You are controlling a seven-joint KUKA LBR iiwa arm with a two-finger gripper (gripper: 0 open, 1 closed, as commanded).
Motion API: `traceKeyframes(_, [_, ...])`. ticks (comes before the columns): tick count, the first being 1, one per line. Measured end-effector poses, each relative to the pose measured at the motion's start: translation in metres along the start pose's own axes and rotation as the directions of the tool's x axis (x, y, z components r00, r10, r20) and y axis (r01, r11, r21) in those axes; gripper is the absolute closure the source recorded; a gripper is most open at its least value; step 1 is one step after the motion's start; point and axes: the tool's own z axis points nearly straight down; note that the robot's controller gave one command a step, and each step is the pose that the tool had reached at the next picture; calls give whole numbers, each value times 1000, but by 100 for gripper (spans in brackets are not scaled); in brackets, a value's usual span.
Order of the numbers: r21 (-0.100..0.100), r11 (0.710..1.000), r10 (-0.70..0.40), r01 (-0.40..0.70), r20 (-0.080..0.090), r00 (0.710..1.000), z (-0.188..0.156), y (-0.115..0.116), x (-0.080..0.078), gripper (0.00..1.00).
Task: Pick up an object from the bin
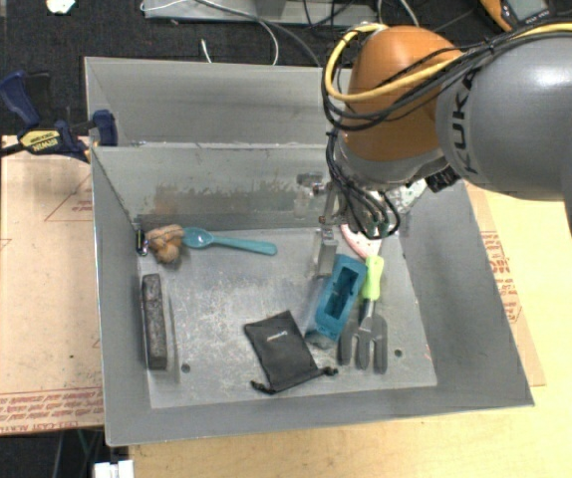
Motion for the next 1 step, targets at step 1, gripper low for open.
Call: traceKeyframes(1, [0,1000,1,-1,7,1000,-5,0,-1,0])
